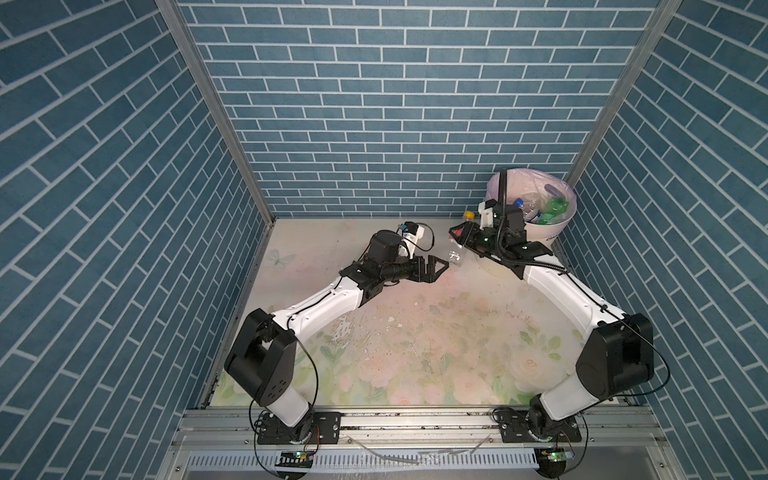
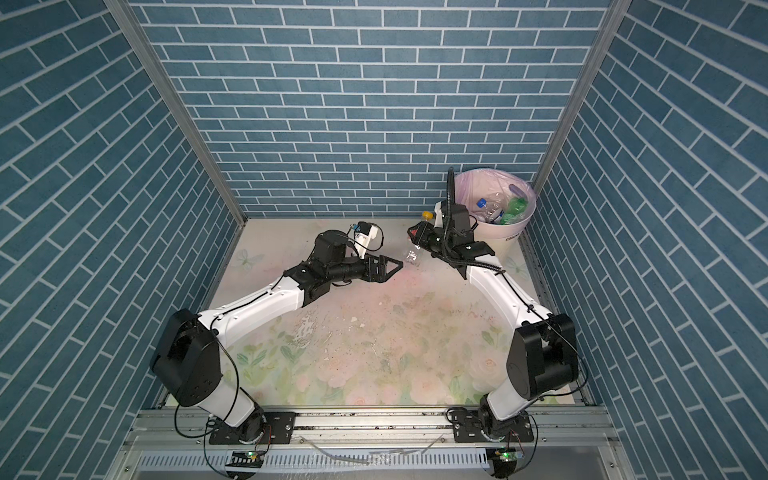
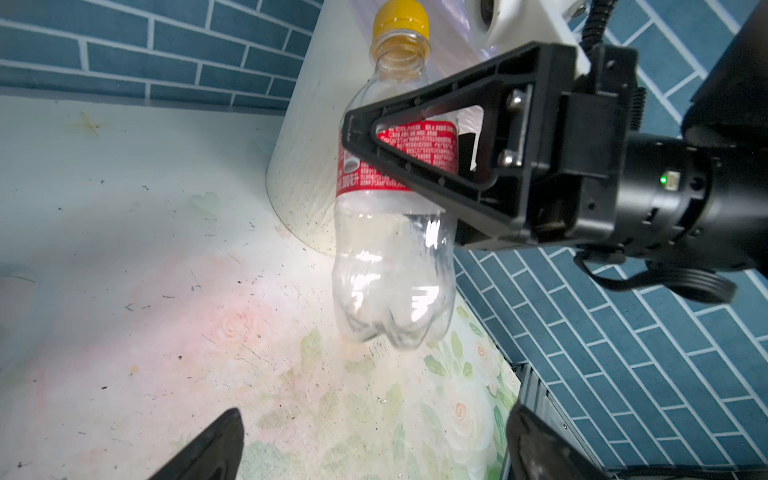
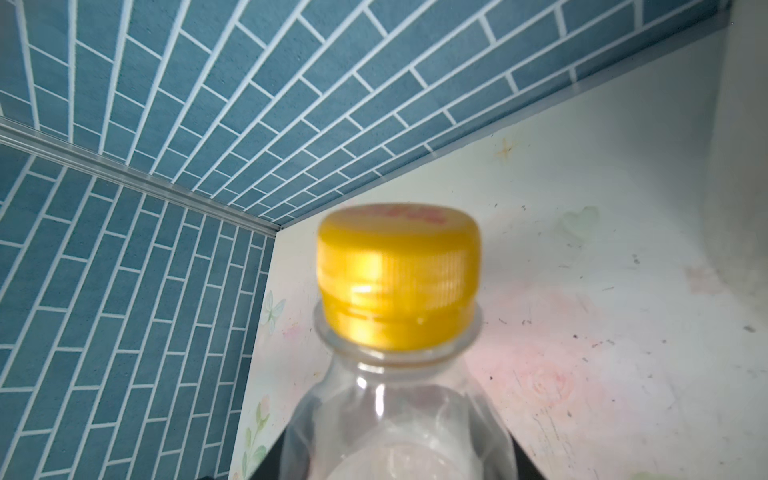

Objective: Throw the plastic bottles in the bin
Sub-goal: 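Carry the Coke bottle over the bin with the right gripper and release it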

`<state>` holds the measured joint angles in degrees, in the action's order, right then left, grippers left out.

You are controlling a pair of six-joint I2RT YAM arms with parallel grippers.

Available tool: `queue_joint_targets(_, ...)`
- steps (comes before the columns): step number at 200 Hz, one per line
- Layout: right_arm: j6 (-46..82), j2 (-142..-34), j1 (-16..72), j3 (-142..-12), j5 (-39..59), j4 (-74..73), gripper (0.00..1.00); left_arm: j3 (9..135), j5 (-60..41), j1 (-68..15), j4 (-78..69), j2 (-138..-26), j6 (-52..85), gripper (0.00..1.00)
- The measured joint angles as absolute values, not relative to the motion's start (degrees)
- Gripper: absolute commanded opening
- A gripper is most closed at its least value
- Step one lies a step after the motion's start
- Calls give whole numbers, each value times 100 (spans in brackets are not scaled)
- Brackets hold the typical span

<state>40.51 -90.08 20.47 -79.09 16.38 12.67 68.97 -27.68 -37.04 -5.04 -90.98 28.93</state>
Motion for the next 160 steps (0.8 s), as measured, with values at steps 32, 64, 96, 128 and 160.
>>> queue_joint_targets(32,3625,-9008,1809,-8766,1420,1979,33,7109,-2714,-3704,-403,-8949,2847,99)
queue_joint_targets(64,3140,-9011,1586,-10095,1046,2705,32,7461,-2703,-3704,-316,-8969,2781,99)
queue_joint_targets(96,2620,-9008,1422,-11480,403,3201,32,7778,-2716,-3704,-311,-8982,2779,99)
queue_joint_targets(128,2145,-8973,1343,-12293,-298,3350,32,7828,-2722,-3704,-322,-9008,2777,99)
queue_joint_targets(160,1863,-8960,1205,-12532,-760,3341,32,7828,-2720,-3704,-266,-9087,2742,99)
